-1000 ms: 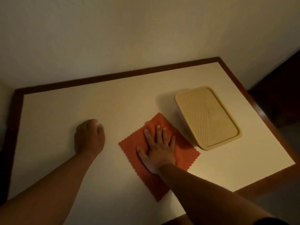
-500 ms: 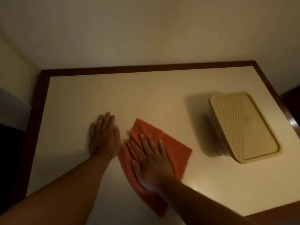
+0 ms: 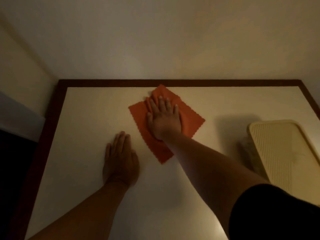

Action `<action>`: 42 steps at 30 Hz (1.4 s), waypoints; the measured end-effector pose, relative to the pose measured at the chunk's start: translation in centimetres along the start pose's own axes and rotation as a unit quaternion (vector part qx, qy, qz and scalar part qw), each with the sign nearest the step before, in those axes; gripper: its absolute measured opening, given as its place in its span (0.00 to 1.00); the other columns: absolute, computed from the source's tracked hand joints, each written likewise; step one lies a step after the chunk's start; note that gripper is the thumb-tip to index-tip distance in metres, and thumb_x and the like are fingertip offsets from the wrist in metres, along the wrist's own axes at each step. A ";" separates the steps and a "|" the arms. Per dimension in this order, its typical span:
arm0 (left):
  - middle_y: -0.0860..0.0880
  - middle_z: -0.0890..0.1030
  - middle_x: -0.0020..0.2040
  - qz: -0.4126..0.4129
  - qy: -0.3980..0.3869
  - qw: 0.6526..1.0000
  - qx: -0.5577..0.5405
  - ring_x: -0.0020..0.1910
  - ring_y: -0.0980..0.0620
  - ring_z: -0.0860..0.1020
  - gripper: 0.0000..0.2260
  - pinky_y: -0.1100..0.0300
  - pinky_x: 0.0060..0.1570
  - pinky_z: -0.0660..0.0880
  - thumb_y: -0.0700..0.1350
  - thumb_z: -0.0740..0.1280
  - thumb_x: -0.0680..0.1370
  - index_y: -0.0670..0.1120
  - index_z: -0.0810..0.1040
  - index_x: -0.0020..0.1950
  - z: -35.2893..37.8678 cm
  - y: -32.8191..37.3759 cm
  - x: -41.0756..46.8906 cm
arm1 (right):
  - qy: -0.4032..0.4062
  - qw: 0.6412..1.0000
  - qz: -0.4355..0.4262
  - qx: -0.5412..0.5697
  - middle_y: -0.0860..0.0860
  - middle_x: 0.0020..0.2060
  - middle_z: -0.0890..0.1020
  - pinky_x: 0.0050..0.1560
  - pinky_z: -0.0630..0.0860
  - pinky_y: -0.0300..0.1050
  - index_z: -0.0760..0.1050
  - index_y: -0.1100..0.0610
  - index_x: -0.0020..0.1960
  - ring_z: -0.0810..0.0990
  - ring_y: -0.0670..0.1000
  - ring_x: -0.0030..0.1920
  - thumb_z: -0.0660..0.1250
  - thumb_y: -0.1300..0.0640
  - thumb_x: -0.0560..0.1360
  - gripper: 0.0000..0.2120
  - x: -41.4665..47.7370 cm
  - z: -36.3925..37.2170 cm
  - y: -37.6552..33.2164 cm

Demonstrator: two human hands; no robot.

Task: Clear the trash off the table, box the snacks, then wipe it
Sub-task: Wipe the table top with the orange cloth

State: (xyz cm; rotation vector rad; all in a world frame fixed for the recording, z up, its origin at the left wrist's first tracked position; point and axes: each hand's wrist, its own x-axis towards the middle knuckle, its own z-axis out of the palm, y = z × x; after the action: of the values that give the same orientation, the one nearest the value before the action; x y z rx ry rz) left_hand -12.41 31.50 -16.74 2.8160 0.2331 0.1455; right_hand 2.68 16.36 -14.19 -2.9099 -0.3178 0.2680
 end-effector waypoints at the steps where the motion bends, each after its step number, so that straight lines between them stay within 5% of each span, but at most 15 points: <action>1: 0.41 0.69 0.77 0.000 0.005 1.000 -0.002 0.77 0.42 0.65 0.29 0.42 0.75 0.59 0.49 0.52 0.77 0.40 0.70 0.75 0.0 -0.1 -0.1 | -0.003 0.999 -0.043 0.002 0.52 0.84 0.48 0.80 0.46 0.66 0.46 0.43 0.84 0.44 0.58 0.83 0.42 0.39 0.84 0.30 -2.3 0.6 -1.8; 4: 0.39 0.69 0.76 0.001 -0.003 1.000 -0.004 0.77 0.41 0.65 0.31 0.43 0.75 0.57 0.51 0.54 0.74 0.39 0.72 0.74 -0.3 0.1 -0.3 | -0.041 0.991 -0.128 -0.010 0.48 0.84 0.48 0.80 0.45 0.64 0.46 0.40 0.84 0.43 0.56 0.84 0.45 0.40 0.85 0.28 -12.5 1.4 -1.7; 7: 0.41 0.67 0.78 0.003 -0.007 1.000 0.006 0.78 0.42 0.64 0.30 0.43 0.76 0.56 0.48 0.53 0.75 0.40 0.70 0.75 -0.7 0.5 -0.1 | -0.047 0.997 -0.056 -0.021 0.45 0.84 0.45 0.80 0.47 0.65 0.42 0.36 0.83 0.40 0.53 0.83 0.46 0.35 0.83 0.30 -16.9 0.3 4.5; 11: 0.41 0.66 0.78 0.002 -0.018 1.000 0.003 0.78 0.42 0.63 0.29 0.41 0.76 0.58 0.48 0.53 0.76 0.41 0.69 0.76 -0.7 0.4 -0.1 | -0.021 0.995 0.090 -0.034 0.48 0.84 0.45 0.80 0.46 0.67 0.39 0.36 0.82 0.43 0.56 0.84 0.42 0.29 0.80 0.33 -6.9 -2.9 10.4; 14: 0.41 0.67 0.78 -0.002 -0.020 1.000 0.004 0.78 0.43 0.63 0.29 0.41 0.76 0.59 0.48 0.53 0.76 0.41 0.69 0.76 -0.6 0.3 0.1 | -0.013 0.992 0.120 -0.029 0.50 0.84 0.45 0.79 0.43 0.69 0.40 0.37 0.82 0.42 0.58 0.83 0.39 0.26 0.78 0.36 2.8 -4.1 9.6; 19: 0.41 0.67 0.78 -0.004 -0.025 1.000 0.007 0.78 0.43 0.64 0.29 0.42 0.76 0.59 0.48 0.53 0.75 0.41 0.69 0.76 -0.4 0.1 0.1 | -0.034 0.999 -0.016 -0.032 0.52 0.84 0.47 0.78 0.41 0.70 0.45 0.39 0.83 0.44 0.60 0.83 0.41 0.27 0.78 0.36 6.6 -1.6 -0.8; 24: 0.40 0.71 0.75 -0.002 -0.016 1.000 -0.011 0.77 0.42 0.65 0.29 0.42 0.75 0.58 0.48 0.56 0.72 0.39 0.73 0.72 -0.8 0.4 0.0 | -0.059 0.984 -0.162 -0.046 0.47 0.84 0.46 0.80 0.41 0.65 0.43 0.35 0.83 0.42 0.56 0.84 0.44 0.34 0.83 0.29 -8.7 0.0 -0.2; 27: 0.41 0.67 0.78 -0.001 -0.027 1.000 -0.004 0.78 0.42 0.63 0.31 0.42 0.76 0.57 0.48 0.54 0.73 0.40 0.70 0.76 -0.9 0.7 0.2 | -0.055 0.990 -0.094 -0.085 0.46 0.84 0.45 0.80 0.44 0.64 0.41 0.34 0.82 0.43 0.54 0.84 0.42 0.31 0.81 0.31 -11.0 -1.6 7.8; 32: 0.41 0.67 0.78 -0.006 -0.024 1.000 0.008 0.78 0.43 0.63 0.29 0.41 0.75 0.60 0.48 0.54 0.75 0.41 0.70 0.76 -0.7 0.4 0.3 | -0.020 0.994 0.089 -0.064 0.51 0.84 0.44 0.78 0.44 0.71 0.38 0.36 0.82 0.42 0.59 0.83 0.38 0.25 0.78 0.36 2.7 -3.8 9.6; 37: 0.40 0.69 0.76 0.004 -0.021 1.000 -0.010 0.77 0.41 0.65 0.30 0.41 0.75 0.61 0.47 0.54 0.74 0.40 0.71 0.75 -0.4 0.1 0.2 | -0.039 0.997 -0.043 -0.054 0.51 0.84 0.46 0.78 0.40 0.70 0.44 0.38 0.83 0.44 0.59 0.83 0.42 0.26 0.78 0.37 7.7 -1.0 -2.5; 42: 0.35 0.76 0.67 -0.017 0.032 0.995 -0.096 0.67 0.33 0.74 0.24 0.42 0.71 0.66 0.46 0.55 0.76 0.35 0.78 0.66 -1.0 -0.8 -0.6 | -0.039 0.987 -0.150 -0.047 0.48 0.84 0.48 0.78 0.46 0.69 0.45 0.36 0.83 0.45 0.56 0.84 0.43 0.31 0.82 0.31 -4.3 0.9 -4.4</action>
State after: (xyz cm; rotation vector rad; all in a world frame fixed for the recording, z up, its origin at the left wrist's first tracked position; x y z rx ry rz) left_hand -13.24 32.44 -16.09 2.6170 0.2675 0.2370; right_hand -2.47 19.76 -13.43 -2.8926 -0.7923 0.3244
